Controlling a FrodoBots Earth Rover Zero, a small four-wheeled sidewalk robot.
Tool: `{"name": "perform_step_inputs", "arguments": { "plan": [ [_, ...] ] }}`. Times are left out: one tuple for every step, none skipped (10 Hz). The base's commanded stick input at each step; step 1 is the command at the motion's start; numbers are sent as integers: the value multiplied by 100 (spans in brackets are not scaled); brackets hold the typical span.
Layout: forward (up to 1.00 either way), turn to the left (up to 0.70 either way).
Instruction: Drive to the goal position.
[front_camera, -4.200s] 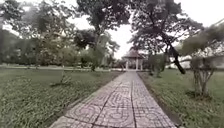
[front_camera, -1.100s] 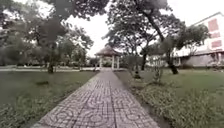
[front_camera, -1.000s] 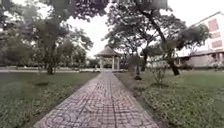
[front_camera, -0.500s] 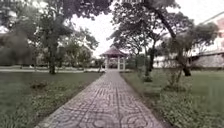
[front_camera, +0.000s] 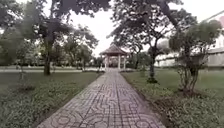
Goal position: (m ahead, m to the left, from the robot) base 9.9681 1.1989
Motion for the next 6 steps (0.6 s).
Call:
{"name": "perform_step_inputs", "arguments": {
  "plan": [
    [100,0],
    [100,0],
    [100,0],
    [100,0],
    [100,0],
    [100,0]
  ]
}}
